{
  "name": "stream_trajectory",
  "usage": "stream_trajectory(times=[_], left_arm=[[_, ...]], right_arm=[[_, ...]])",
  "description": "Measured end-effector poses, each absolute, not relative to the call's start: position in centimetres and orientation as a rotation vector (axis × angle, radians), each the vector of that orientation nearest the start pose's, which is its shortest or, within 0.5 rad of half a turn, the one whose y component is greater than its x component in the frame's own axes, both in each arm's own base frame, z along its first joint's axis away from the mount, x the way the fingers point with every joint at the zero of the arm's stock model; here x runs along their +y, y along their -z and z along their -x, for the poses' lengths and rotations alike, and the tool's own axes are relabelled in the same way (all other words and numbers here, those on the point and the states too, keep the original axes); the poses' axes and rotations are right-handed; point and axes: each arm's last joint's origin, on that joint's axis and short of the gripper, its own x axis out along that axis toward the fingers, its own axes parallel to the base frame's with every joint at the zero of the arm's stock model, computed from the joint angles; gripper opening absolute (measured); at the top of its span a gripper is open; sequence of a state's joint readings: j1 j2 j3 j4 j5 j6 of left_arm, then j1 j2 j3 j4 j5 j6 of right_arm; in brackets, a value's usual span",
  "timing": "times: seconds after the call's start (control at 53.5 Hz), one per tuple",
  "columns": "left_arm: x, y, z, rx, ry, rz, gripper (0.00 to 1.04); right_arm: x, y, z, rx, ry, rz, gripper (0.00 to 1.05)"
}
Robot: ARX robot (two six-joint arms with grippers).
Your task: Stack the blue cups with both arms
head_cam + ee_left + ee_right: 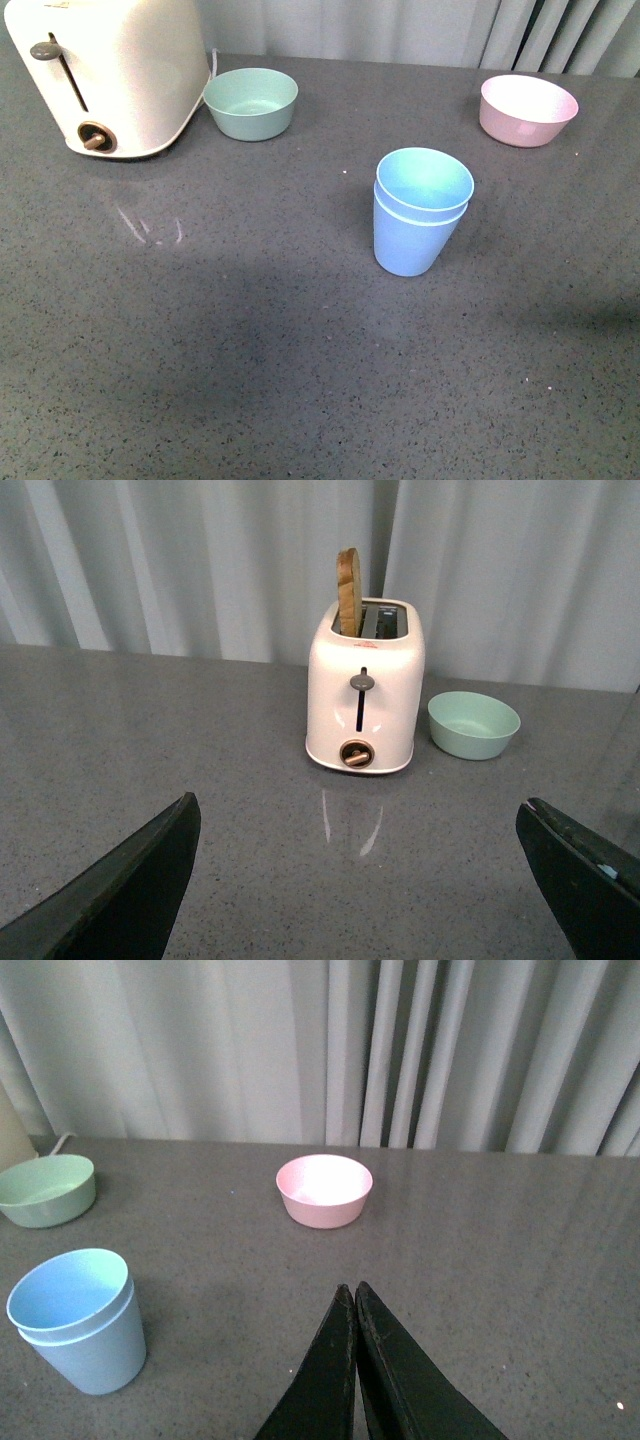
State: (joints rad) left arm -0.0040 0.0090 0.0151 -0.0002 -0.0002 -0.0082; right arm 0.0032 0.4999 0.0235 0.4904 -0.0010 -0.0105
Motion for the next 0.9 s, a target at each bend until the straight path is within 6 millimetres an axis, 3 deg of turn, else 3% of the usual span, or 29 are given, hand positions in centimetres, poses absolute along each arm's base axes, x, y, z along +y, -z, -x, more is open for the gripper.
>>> stream_trajectory(times=[0.897], left_arm=[[0.0, -16.8, -9.7, -0.006, 0.003, 0.008, 0.96]], right_arm=[[0.0, -17.1, -9.8, -0.007, -0.004, 0.010, 0.02]])
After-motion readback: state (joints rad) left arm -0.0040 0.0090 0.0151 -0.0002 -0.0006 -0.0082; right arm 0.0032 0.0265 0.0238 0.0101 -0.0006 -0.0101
